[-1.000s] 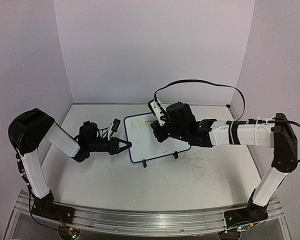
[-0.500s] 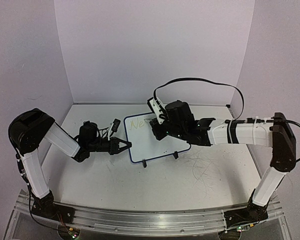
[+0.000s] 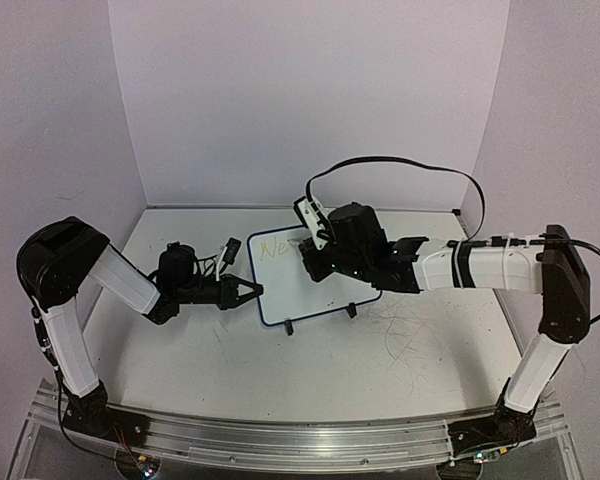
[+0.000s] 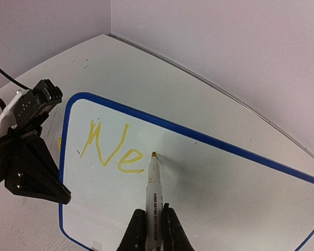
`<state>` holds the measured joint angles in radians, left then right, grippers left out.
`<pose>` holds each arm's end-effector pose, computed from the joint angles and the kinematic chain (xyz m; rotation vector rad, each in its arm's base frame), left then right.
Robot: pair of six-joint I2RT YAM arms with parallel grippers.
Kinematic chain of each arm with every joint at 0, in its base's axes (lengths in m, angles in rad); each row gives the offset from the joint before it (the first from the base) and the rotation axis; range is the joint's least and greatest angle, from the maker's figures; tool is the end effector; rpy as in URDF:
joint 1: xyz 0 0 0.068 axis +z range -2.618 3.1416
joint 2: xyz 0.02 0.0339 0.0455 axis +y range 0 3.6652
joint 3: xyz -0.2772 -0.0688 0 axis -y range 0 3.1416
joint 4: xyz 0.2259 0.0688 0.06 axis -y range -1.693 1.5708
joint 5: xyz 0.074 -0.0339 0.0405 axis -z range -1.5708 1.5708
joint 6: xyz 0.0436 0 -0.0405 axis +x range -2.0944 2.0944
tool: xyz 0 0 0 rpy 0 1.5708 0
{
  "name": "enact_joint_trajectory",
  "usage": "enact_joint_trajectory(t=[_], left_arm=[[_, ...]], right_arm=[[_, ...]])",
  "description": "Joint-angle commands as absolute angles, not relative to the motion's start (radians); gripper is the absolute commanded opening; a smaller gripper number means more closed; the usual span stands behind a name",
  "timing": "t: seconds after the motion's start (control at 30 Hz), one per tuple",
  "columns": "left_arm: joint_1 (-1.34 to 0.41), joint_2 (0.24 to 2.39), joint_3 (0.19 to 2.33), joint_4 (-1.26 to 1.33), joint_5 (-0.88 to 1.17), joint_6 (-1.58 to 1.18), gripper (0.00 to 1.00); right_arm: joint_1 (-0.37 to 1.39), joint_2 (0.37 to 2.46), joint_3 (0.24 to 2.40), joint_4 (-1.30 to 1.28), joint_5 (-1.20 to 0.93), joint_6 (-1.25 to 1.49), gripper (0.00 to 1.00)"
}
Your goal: Write a sentence on the whiteboard
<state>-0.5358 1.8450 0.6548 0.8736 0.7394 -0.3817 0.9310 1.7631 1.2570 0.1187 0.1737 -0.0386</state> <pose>0.2736 -0.1966 0.1598 0.6945 1.8976 -1.3002 0.2496 0.3227 0.2844 -0.8169 1.7985 0.4170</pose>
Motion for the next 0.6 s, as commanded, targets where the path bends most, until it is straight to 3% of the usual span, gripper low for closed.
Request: enact_joint_trajectory(t=[0.0,0.57], left_arm=[[-0.535,1.823,0.68,0.83,0.71,-0.353,0.0],[-0.535,1.815,0.679,0.824,0.707,-0.346,0.0]], right_arm=[[0.931,1.79,1.303,0.125,0.209,-0.019,0.0],[0.931,1.755,1.246,0.087,0.211,0.025,0.0]])
